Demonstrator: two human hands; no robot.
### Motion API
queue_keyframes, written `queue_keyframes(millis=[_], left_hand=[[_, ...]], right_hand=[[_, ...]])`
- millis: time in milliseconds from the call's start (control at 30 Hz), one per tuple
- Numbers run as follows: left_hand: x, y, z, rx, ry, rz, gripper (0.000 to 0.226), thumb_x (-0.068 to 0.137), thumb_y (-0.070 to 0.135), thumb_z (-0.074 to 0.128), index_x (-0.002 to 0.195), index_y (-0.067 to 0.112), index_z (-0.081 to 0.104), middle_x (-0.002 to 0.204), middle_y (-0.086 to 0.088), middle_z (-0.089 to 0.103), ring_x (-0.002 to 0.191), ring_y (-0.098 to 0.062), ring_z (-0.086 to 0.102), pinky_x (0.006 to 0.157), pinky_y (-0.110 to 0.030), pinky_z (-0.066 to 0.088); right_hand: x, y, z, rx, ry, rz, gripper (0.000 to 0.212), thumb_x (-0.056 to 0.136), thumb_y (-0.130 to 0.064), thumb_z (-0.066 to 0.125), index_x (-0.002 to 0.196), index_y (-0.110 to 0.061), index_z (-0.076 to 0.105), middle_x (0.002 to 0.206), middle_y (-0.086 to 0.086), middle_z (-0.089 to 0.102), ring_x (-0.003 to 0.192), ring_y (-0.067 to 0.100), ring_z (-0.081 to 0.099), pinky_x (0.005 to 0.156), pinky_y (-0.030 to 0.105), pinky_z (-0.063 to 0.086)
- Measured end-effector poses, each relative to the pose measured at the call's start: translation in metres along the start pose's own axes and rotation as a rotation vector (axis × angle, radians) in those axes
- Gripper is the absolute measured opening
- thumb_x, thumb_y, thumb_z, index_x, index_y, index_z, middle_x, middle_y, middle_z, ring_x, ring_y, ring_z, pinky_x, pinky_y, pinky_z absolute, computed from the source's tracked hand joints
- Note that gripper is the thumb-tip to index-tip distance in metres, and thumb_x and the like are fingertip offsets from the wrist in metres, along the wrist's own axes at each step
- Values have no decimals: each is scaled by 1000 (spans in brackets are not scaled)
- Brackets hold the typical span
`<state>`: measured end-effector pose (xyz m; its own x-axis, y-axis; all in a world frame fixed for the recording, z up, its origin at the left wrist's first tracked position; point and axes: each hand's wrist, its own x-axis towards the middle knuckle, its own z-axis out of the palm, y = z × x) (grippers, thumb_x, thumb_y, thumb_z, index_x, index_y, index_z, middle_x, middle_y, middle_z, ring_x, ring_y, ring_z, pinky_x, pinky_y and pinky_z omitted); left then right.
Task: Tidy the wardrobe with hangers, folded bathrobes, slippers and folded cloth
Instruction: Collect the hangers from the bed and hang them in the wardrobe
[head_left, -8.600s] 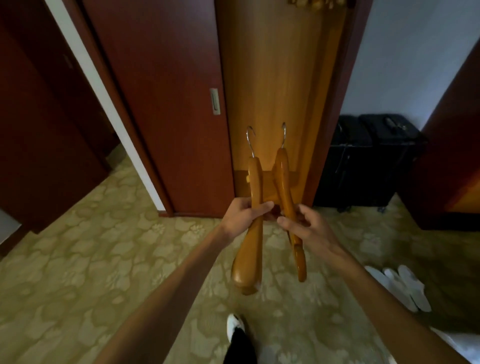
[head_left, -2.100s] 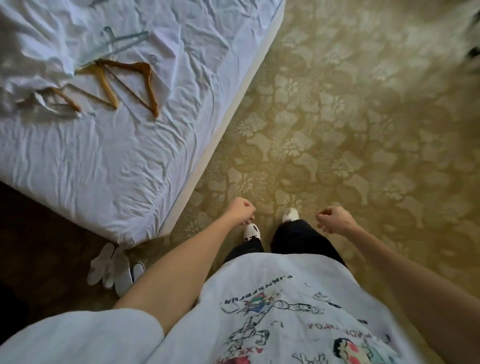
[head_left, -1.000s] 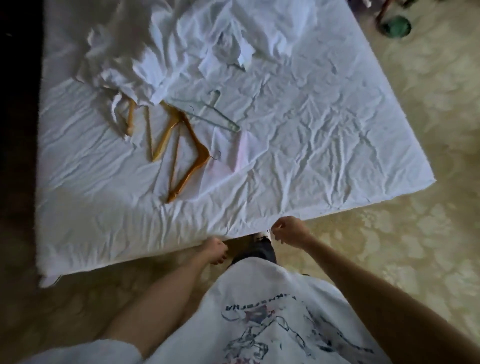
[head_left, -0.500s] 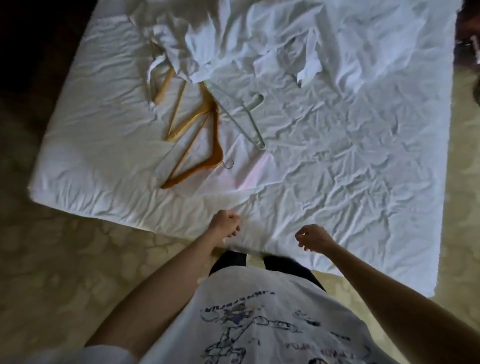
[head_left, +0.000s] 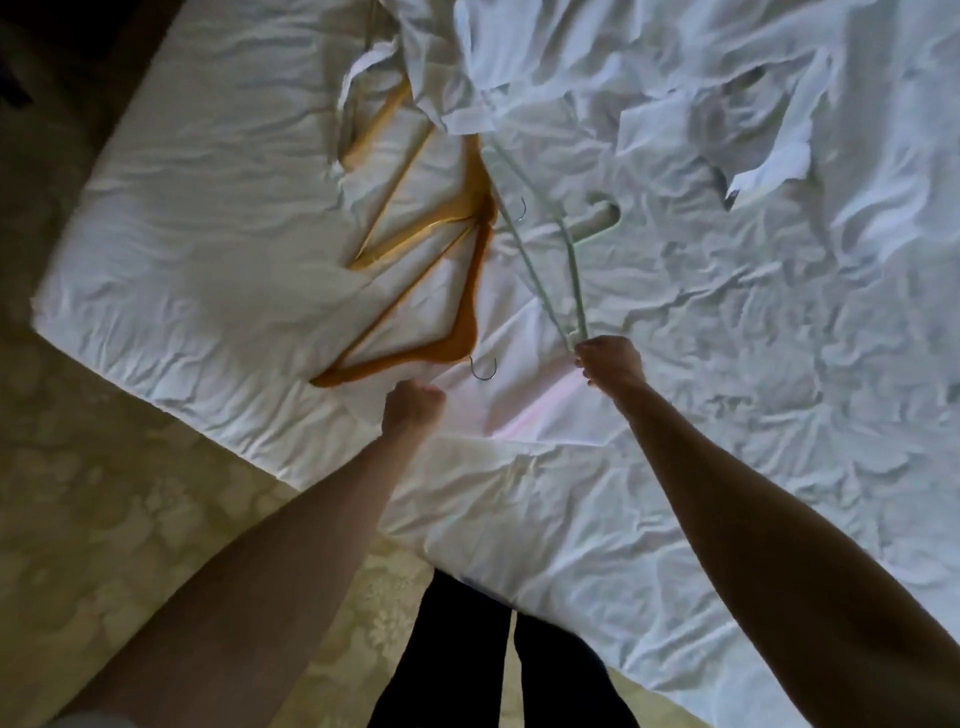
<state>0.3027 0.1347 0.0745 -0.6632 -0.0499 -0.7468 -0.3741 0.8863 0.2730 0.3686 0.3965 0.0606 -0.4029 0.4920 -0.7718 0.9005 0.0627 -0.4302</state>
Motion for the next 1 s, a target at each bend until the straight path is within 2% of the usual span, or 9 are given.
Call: queue_keyframes(millis=[67,167,233,333,467,633,767,867,1000], left_hand=[[36,12,1,100,72,81,57,85,49,38,110,8,70,120,-16,68,114,-33,61,93,-37,48],[80,19,7,221,139,120,44,86,30,58,125,13,61,132,-12,56,125,-32,50,100,-40,44],[103,14,12,373,134,161,52,83,33,71,129,15,57,133,-10,51,126,-32,45,100,-44,43],[130,-3,22,564,172,269,58,76,45,77,122,17,56,125,-9,53,119,-32,48,95,-46,41],[150,-15,21,693,204,412,53,72,45,80,110,14,61,112,-10,62,108,-32,55,88,-44,44],[140,-20,2,507,-39,450,37,83,55,71,77,21,57,78,2,60,79,-23,63,64,-29,41],[101,-8,-16,244,-103,471,25,86,43,69,79,19,70,71,-4,68,77,-27,69,58,-28,37],[59,9,-34,36,-89,415,29,89,41,71,89,13,77,76,-10,73,73,-25,68,60,-27,39],[-3,25,-54,-163,-129,281,40,90,48,67,65,18,63,53,8,58,50,-9,54,54,-23,38]], right_hand=[[33,-17,10,-140,98,-36,30,86,-21,58,106,-6,74,109,20,72,106,34,66,87,32,51],[75,-32,34,-124,216,-76,43,88,-21,61,129,-10,56,134,16,54,122,34,53,100,35,42],[99,-31,48,-107,303,-88,53,87,-23,64,135,-10,45,137,15,44,122,36,50,101,39,40],[127,-22,59,-135,361,-106,48,85,-22,66,129,-11,48,132,15,46,119,36,50,96,41,41],[147,-22,52,-93,358,-138,22,84,-20,64,105,-13,67,106,13,70,103,33,63,83,36,48],[111,-27,35,79,321,-167,15,85,-15,64,98,-14,72,85,9,72,77,24,64,70,31,50],[56,-27,20,134,276,-207,19,87,-11,60,100,-16,74,77,1,67,57,11,54,54,23,40],[6,-34,9,204,241,-240,20,89,-8,59,101,-14,75,76,1,68,54,8,54,44,14,40],[-62,-43,-4,241,204,-325,13,90,-14,64,94,-9,76,78,15,71,61,12,56,49,16,41]])
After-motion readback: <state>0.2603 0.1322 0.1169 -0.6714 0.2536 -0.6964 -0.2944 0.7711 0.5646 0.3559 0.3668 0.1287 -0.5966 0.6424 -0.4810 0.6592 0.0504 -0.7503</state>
